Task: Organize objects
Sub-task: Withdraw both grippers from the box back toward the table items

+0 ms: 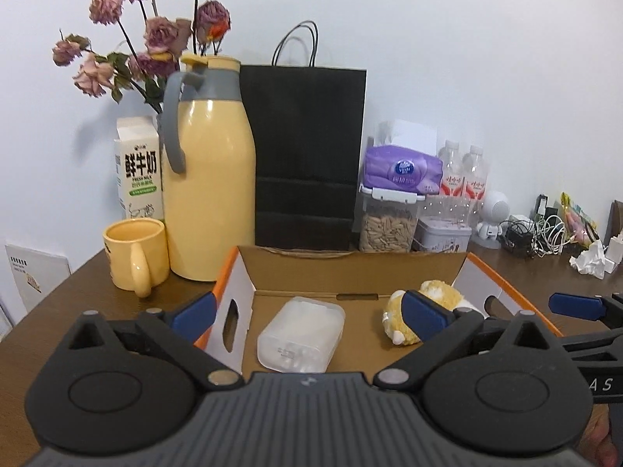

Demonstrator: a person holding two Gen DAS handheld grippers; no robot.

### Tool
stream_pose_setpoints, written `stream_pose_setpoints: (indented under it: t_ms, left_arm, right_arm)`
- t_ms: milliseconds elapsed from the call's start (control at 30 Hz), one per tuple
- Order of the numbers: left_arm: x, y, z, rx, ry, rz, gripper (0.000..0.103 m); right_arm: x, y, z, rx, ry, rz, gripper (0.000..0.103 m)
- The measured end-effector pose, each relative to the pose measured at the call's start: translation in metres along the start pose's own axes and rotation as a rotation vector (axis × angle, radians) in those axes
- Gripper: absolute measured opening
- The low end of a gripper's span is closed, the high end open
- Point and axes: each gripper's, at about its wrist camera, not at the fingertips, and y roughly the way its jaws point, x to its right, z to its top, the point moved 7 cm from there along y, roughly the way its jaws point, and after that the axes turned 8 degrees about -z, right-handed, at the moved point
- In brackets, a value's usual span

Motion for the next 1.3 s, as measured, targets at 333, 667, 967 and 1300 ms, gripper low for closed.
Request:
stream_pose_setpoints:
  t_ms: [333, 667, 967, 1300]
  left_arm:
    - [0.002, -0.033, 0.002, 0.012, 0.001, -0.003, 0.103]
    - [-0.001, -0.088, 0.005, 0.047, 0.025, -0.021, 0.103]
    - [-0.017, -0.121, -0.016, 0.001, 0.015, 0.005, 0.103]
    - [-0.037, -0.136, -0.055, -0.096, 0.001, 0.032, 0.103]
  right_arm:
    - [-0.008, -0.031, 0.001, 0.026, -0.056, -0.007, 0.103]
    - [-0.018, -0.082, -0.001, 0.019, -0.066, 0.026, 0.103]
    - [-0.024, -0.109, -0.027, -0.043, -0.074, 0.032, 0.103]
    - [-0.037, -0.113, -0.068, -0.156, -0.092, 0.045, 0.103]
